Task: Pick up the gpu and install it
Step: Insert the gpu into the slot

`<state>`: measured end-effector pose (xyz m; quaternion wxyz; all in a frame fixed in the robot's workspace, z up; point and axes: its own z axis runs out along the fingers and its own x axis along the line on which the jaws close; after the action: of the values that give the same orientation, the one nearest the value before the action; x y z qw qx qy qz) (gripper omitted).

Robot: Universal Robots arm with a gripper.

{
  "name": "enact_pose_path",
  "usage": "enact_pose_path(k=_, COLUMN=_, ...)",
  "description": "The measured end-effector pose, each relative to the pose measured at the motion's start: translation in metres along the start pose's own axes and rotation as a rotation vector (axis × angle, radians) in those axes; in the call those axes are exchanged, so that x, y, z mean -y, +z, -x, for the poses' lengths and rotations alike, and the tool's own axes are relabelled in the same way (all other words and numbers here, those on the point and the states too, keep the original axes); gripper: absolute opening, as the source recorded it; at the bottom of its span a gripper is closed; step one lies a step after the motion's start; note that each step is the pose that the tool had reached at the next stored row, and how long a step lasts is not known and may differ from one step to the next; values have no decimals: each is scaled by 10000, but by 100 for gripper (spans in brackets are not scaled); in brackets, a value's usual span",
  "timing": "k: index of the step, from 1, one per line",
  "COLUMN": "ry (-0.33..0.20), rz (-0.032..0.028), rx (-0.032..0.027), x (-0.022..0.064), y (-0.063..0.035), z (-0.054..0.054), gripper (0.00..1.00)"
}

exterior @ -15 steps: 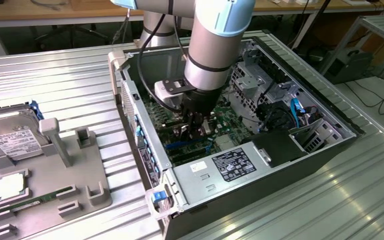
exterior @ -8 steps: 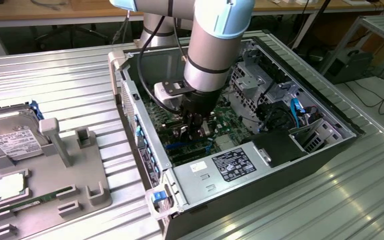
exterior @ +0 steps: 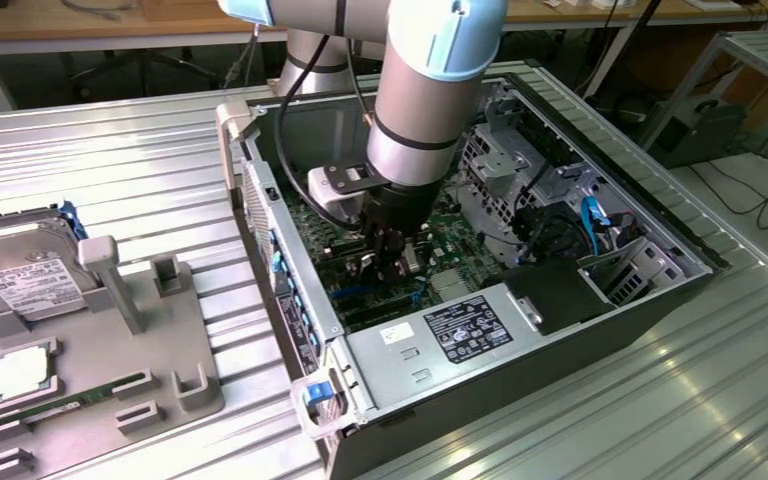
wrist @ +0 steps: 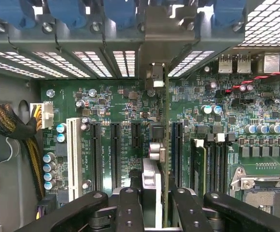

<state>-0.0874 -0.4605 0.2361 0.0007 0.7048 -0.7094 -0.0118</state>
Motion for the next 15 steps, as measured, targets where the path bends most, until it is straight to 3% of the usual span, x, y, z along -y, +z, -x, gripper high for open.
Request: enact_pose_path(k=15, ry=-26, rz=-19, rx=-5, x=-11, y=-2, z=8, gripper=28)
